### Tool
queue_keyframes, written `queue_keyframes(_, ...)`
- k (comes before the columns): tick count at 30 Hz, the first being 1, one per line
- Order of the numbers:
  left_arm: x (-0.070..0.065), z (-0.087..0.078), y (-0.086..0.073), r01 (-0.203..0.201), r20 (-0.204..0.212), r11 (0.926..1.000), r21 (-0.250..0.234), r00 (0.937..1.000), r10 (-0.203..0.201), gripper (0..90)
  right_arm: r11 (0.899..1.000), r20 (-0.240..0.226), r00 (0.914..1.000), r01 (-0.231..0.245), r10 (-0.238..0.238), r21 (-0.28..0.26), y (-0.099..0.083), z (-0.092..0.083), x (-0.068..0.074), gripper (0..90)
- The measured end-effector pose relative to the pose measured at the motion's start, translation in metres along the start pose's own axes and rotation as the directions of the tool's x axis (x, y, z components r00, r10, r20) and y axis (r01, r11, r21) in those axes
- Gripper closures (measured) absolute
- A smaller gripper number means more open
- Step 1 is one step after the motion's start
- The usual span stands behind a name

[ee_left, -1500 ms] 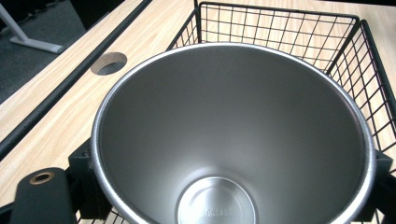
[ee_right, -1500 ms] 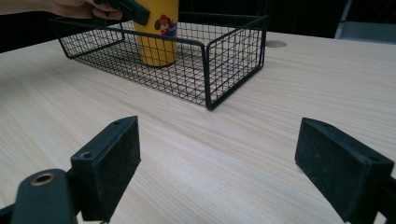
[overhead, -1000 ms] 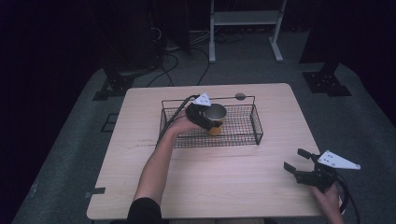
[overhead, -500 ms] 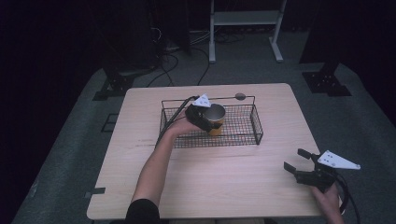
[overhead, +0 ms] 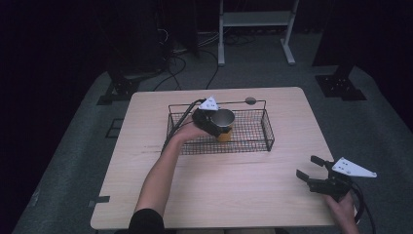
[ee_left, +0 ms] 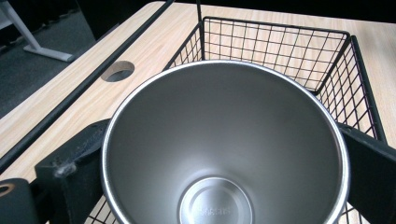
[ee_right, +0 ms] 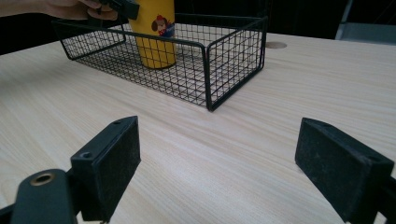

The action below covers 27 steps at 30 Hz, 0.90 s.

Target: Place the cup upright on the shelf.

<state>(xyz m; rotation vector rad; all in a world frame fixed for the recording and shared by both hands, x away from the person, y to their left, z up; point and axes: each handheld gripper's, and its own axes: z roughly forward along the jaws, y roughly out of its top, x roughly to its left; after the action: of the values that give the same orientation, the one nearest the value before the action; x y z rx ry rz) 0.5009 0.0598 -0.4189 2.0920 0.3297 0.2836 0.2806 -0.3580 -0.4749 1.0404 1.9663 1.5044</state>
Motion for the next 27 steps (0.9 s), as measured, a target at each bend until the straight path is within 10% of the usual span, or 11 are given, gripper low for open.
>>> queue_keyframes(27,-0.009,-0.03,0.015,-0.019,-0.054,0.9928,-0.118,0.9984,0.013,1.5,1.0,0.012,0.9999,0.006,-0.006,0.014,0.0,0.002,0.001,13.1)
